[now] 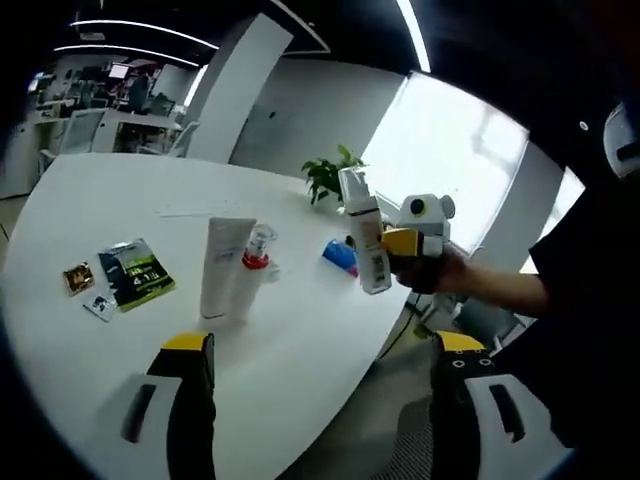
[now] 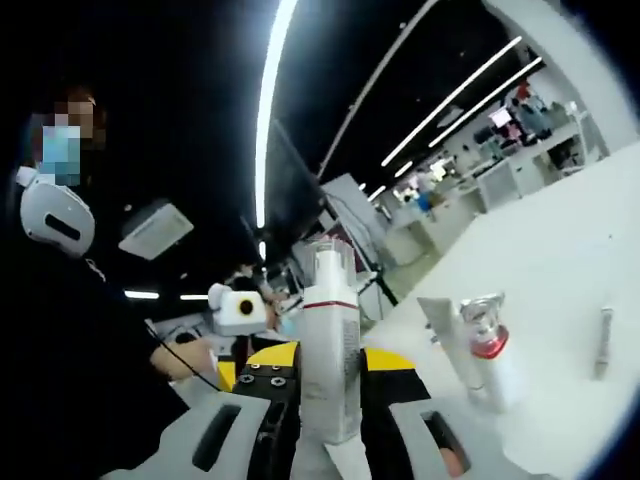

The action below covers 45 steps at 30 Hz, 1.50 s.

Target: Arrange the skincare products in the storage area until every visible bottle or jar stands upright without overlapping.

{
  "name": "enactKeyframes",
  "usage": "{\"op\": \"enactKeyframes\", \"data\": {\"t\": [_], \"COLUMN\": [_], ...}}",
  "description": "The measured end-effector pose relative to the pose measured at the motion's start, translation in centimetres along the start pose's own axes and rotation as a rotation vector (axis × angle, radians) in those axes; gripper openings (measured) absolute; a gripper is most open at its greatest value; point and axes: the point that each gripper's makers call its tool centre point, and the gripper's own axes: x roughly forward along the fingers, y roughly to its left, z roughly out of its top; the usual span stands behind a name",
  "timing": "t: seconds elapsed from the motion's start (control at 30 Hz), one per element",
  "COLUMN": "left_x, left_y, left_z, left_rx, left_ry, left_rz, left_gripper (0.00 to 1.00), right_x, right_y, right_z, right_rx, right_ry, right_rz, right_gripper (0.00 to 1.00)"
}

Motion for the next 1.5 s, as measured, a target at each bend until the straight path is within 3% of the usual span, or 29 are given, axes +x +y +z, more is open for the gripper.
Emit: {"op": "enactKeyframes", "data": {"t": [0.13,0.17,0.43,0.57,0.87,1.0,1.1,1.23,1.4,1.47,1.5], "left_x": [0.1,0.1,0.4,0.2,0.0,-0.3,0.0,0.0,0.0,0.1,0.2], "left_y": [-2.2,-2.5,-4.7,-6.0,-8.4,-10.0,-10.5,-9.8,-8.5,-7.5,-7.4], "left_z": [1.8,2.2,4.3,5.4,6.4,6.7,6.6,7.0,7.5,7.6,7.8], "left_rx": [-0.015,-0.019,-0.007,0.005,0.034,0.054,0.079,0.070,0.081,0.098,0.103], "left_ry": [-0.067,-0.081,-0.144,-0.196,-0.226,-0.235,-0.223,-0.235,-0.239,-0.228,-0.228], "left_rz": [-0.099,-0.108,-0.176,-0.219,-0.316,-0.395,-0.400,-0.375,-0.303,-0.238,-0.224], "left_gripper": [0.71,0.70,0.58,0.44,0.31,0.30,0.20,0.19,0.18,0.17,0.17], "right_x": [0.6,0.7,2.0,2.3,2.2,2.2,2.4,2.6,3.1,3.4,3.5], "right_y": [1.8,2.6,5.0,6.3,9.2,10.0,10.2,9.8,8.4,7.6,6.9], "right_z": [-0.5,-0.7,-2.7,-3.0,-2.9,-2.3,-2.3,-2.0,-1.5,-1.4,-1.5], "right_rx": [0.030,0.044,0.078,0.086,0.137,0.187,0.185,0.150,0.039,-0.032,-0.107], "right_ry": [-0.003,0.003,0.054,0.075,0.094,0.073,0.074,0.062,0.067,0.087,0.114], "right_rz": [0.089,0.129,0.235,0.296,0.454,0.512,0.515,0.488,0.375,0.293,0.233], "right_gripper": [0.14,0.14,0.14,0.14,0.14,0.14,0.14,0.14,0.15,0.15,0.17]}}
